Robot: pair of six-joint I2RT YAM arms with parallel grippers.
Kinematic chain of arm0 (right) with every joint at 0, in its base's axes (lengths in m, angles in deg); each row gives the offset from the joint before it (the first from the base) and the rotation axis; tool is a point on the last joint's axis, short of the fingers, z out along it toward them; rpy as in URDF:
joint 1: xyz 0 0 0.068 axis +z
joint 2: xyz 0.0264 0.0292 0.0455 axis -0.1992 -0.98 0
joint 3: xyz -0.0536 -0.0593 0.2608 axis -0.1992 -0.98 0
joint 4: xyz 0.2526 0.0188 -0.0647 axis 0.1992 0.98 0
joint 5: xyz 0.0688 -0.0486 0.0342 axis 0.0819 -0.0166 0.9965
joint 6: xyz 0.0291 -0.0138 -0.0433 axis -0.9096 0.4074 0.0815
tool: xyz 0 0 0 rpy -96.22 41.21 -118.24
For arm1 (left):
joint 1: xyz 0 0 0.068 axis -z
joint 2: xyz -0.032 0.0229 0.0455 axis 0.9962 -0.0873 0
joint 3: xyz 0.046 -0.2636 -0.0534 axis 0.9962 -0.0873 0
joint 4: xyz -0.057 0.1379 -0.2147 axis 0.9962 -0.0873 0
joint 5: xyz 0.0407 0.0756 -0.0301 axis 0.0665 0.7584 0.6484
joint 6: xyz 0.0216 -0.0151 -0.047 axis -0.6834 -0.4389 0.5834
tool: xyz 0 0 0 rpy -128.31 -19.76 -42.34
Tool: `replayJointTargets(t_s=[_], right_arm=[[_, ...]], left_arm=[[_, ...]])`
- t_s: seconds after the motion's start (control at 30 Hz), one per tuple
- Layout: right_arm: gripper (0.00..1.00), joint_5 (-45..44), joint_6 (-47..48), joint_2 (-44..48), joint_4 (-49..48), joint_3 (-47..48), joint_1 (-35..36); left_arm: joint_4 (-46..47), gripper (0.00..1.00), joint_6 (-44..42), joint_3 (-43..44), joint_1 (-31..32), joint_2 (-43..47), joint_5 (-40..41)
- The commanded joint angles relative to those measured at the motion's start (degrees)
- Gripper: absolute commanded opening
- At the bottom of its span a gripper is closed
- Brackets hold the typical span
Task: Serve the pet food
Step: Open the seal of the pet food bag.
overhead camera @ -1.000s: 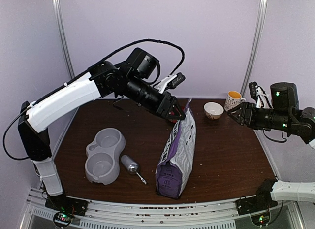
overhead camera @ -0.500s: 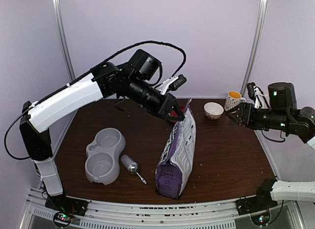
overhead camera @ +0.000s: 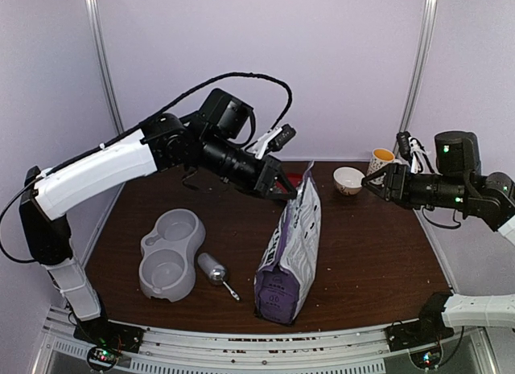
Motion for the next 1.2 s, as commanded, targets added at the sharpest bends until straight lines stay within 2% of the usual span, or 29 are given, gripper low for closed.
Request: replayJointTargets(t_s=[0.0, 0.4, 0.8, 1.17], right_arm=[[0.62, 4.2, -1.8, 0.1, -4.3, 0.2, 0.1], [0.61, 5.5, -5.1, -1.4, -8.4, 2.7, 5.0], [0.62, 2.6, -5.6, -6.7, -9.4, 6.1, 12.6], [0.61, 2.7, -4.6, -11.4, -9.8, 9.1, 15.4]], left_arm=[[7.4, 0.00, 4.6, -4.9, 0.3, 3.1, -1.1], [20.2, 0.00, 13.2, -13.4, 0.1, 6.5, -4.0], [25.1, 0.00, 15.2, -16.0, 0.1, 6.9, -5.7], [26.8, 0.00, 15.6, -17.0, -0.2, 7.1, -6.7]])
